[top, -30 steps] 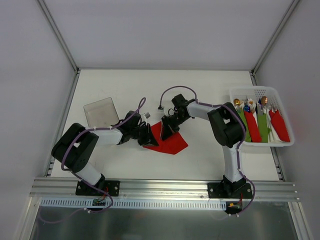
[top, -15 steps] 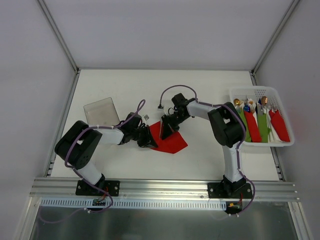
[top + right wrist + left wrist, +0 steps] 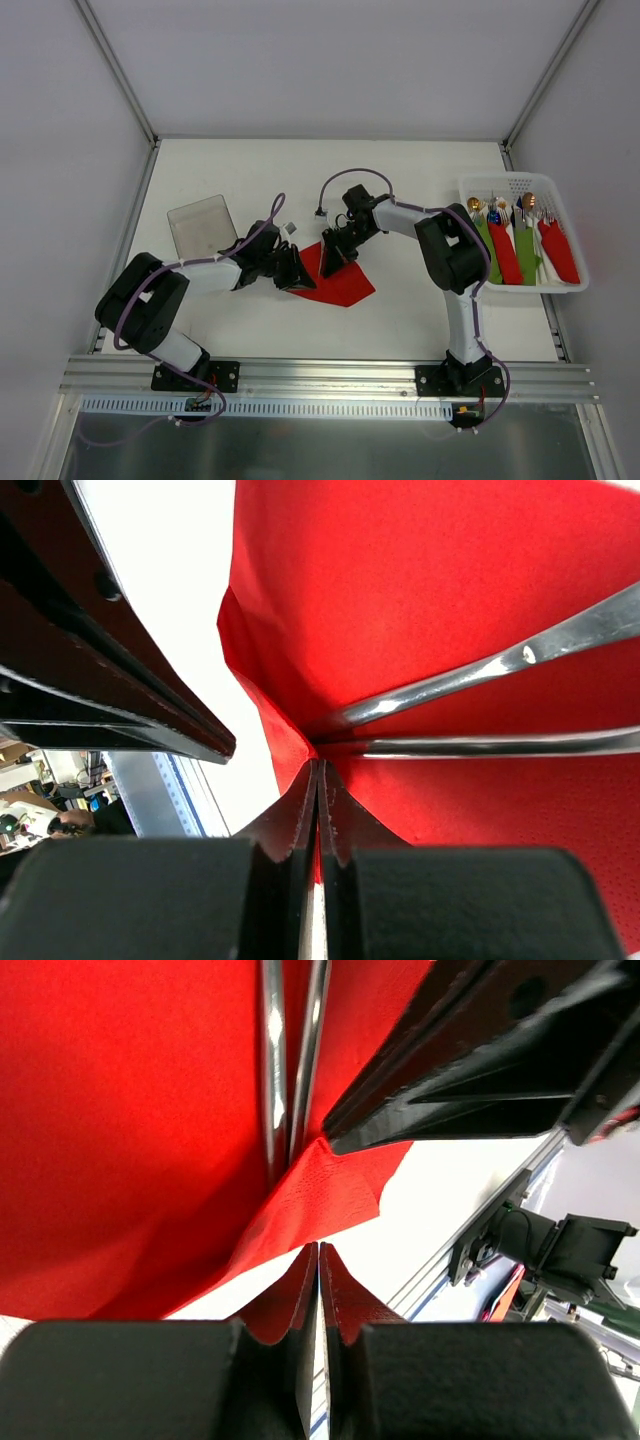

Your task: Place the utensils on the paper napkin and roll it up

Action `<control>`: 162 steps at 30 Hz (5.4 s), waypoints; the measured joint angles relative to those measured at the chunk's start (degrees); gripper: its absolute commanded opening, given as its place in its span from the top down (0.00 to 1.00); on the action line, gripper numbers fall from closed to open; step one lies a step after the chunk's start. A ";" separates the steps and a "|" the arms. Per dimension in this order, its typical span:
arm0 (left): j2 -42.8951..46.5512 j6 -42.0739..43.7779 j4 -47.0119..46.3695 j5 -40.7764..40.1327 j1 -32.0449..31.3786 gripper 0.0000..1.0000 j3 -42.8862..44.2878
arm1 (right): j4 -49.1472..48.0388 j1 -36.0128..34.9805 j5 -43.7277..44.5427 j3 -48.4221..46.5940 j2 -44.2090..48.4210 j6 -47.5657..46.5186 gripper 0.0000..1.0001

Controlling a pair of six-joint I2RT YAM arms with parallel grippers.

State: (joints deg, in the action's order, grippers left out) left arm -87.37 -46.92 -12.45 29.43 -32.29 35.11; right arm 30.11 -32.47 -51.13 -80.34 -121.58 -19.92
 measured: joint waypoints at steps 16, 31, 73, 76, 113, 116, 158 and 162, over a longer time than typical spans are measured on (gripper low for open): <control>-3.30 1.03 2.60 -2.99 0.00 1.00 0.42 | 0.61 0.02 0.15 -0.48 -0.33 -0.04 1.00; -3.26 1.38 2.86 -3.10 0.02 1.00 0.55 | 0.76 0.02 0.52 -0.79 -1.07 -0.22 1.00; -14.53 -18.34 -17.42 0.15 0.13 1.00 -1.20 | 3.30 1.70 5.77 9.53 9.25 3.34 0.86; -14.69 -18.60 -17.77 0.13 0.13 1.00 -1.18 | 2.56 1.95 5.70 9.51 7.63 3.93 0.86; -15.10 -20.26 -21.07 -0.35 0.15 1.00 -2.75 | 8.79 10.86 -0.72 9.97 3.52 2.29 0.87; -15.12 -20.28 -21.07 -0.33 0.15 1.00 -2.75 | 7.04 10.78 -0.57 10.43 6.25 5.14 0.87; -16.13 -22.36 -22.67 0.09 0.50 1.00 -2.93 | 7.74 12.87 -1.62 11.78 2.60 8.04 0.94; -16.13 -22.38 -22.69 0.07 0.50 1.00 -2.93 | 7.61 12.66 -1.66 10.56 5.64 8.17 0.91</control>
State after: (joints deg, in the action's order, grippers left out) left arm -103.50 -69.30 -35.14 29.50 -31.79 32.18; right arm 37.71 -19.81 -52.80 -69.78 -115.94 -11.75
